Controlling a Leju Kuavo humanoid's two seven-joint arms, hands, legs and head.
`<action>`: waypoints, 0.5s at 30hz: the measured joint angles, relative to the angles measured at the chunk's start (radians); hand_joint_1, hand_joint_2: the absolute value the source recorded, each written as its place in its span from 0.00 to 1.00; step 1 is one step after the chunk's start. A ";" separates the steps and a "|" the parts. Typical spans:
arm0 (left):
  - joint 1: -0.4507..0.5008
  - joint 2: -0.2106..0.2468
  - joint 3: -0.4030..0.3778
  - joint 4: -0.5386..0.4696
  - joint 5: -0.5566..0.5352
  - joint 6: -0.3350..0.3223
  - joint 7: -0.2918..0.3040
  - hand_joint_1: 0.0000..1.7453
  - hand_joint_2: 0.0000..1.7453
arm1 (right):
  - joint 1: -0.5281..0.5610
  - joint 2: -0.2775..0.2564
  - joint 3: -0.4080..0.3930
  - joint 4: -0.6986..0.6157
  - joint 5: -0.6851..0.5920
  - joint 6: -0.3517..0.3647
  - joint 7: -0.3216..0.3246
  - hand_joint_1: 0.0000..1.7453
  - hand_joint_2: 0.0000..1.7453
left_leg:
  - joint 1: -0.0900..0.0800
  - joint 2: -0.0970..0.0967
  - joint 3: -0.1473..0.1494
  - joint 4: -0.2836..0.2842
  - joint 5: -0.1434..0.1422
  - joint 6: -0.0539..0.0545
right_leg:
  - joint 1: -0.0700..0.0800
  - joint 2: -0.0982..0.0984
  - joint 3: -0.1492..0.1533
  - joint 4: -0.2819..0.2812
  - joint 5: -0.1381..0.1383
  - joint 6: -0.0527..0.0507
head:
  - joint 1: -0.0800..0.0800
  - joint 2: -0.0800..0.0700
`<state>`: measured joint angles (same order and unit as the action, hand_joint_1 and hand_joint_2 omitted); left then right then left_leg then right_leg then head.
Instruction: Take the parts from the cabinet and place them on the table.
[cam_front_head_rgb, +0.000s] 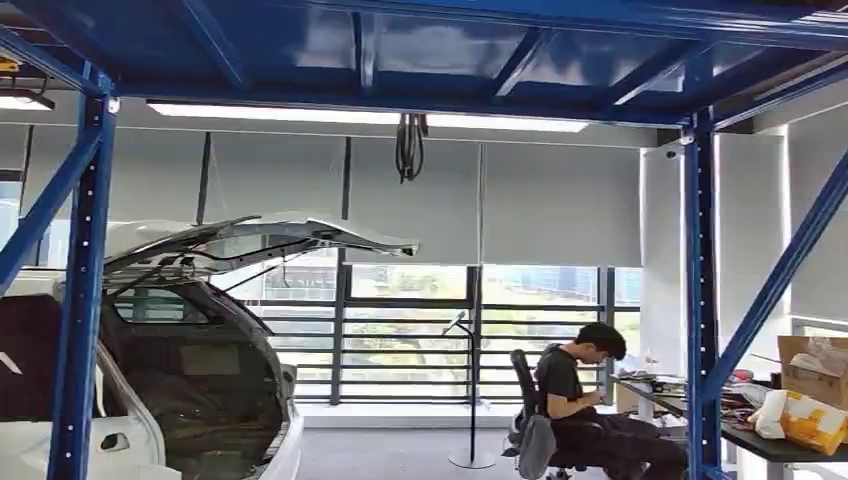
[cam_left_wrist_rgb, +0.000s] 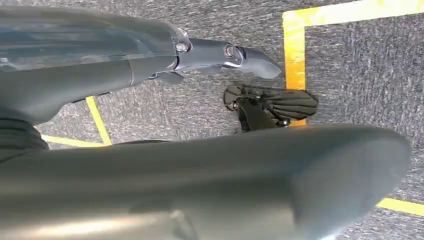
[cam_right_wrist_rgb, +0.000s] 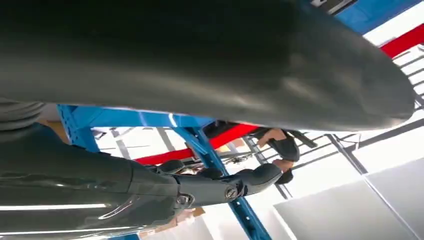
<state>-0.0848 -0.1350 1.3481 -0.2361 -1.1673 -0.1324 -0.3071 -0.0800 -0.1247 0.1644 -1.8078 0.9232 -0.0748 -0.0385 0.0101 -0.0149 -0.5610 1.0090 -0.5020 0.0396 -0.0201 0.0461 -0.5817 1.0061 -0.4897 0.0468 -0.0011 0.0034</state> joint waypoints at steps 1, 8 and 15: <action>0.000 0.000 0.000 0.000 0.000 0.000 -0.001 0.00 0.00 | 0.001 0.000 0.000 0.000 0.000 0.000 0.000 0.00 0.00 | 0.000 0.002 0.005 -0.005 0.001 0.002 | 0.003 -0.016 -0.007 0.025 -0.018 0.002 | 0.000 0.000; 0.004 0.000 0.000 0.000 -0.005 -0.001 -0.001 0.00 0.00 | 0.012 0.000 0.000 0.003 -0.008 0.001 -0.002 0.00 0.00 | 0.005 0.011 0.015 -0.003 -0.010 -0.007 | -0.004 -0.041 -0.084 0.172 -0.039 0.012 | 0.000 0.000; 0.003 0.000 0.000 0.000 -0.006 -0.001 0.000 0.00 0.00 | 0.013 0.000 0.000 0.005 -0.010 0.002 -0.003 0.00 0.00 | 0.005 0.012 0.028 -0.008 -0.033 -0.050 | 0.001 -0.043 -0.005 0.006 -0.002 -0.029 | 0.000 0.000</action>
<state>-0.0815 -0.1354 1.3481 -0.2361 -1.1730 -0.1335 -0.3075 -0.0671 -0.1244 0.1648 -1.8025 0.9133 -0.0725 -0.0412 0.0154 -0.0029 -0.5327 1.0012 -0.5346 -0.0106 -0.0188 0.0032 -0.5864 1.0119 -0.4915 0.0177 -0.0011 0.0038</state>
